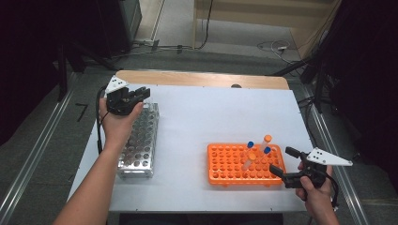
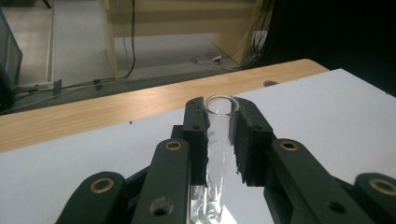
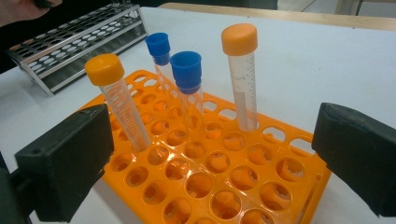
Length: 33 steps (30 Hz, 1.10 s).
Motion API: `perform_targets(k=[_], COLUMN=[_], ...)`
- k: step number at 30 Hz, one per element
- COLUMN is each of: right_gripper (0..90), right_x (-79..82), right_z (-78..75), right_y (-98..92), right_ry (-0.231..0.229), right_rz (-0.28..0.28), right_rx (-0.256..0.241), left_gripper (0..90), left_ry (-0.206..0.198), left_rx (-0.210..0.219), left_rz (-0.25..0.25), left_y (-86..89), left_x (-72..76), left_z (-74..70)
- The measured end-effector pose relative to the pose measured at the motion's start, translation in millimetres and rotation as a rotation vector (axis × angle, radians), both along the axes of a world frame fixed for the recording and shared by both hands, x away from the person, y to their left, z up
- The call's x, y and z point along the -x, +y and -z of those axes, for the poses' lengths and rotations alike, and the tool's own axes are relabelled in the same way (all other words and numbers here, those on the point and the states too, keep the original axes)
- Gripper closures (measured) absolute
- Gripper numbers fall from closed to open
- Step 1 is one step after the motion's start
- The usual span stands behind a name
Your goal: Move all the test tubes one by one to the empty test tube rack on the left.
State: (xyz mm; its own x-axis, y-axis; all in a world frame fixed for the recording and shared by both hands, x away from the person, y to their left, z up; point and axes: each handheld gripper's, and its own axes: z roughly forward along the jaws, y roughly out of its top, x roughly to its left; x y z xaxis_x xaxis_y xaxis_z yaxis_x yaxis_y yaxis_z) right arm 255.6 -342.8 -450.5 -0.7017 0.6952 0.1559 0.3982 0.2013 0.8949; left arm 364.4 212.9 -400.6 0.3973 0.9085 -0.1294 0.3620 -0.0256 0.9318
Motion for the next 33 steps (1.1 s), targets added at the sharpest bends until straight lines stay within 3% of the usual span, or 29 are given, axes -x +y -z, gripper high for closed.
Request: perform_targets(k=[10,18,27,33], right_gripper=[0.0,0.0,0.0,0.0], right_x=[0.0,-0.2,-0.8,-1.3], right_z=[0.2,1.0,2.8,3.4], right_y=[-0.7,0.1,2.3,2.5], right_ry=[0.003,0.0,0.003,0.006], right_rz=[0.003,0.005,-0.002,0.003], right_rx=[0.002,0.006,0.015,0.014], left_gripper=[76.2,76.0,74.8,65.5], left_ry=[0.025,0.074,0.12,0.139], left_rx=[-0.031,-0.076,-0.075,-0.073], left_rz=[-0.018,-0.024,-0.032,-0.018], left_y=[-5.6,-11.6,-12.4,-13.6], left_x=[-5.6,-5.3,-3.8,-1.6], left_z=[9.2,23.9,27.1,26.1])
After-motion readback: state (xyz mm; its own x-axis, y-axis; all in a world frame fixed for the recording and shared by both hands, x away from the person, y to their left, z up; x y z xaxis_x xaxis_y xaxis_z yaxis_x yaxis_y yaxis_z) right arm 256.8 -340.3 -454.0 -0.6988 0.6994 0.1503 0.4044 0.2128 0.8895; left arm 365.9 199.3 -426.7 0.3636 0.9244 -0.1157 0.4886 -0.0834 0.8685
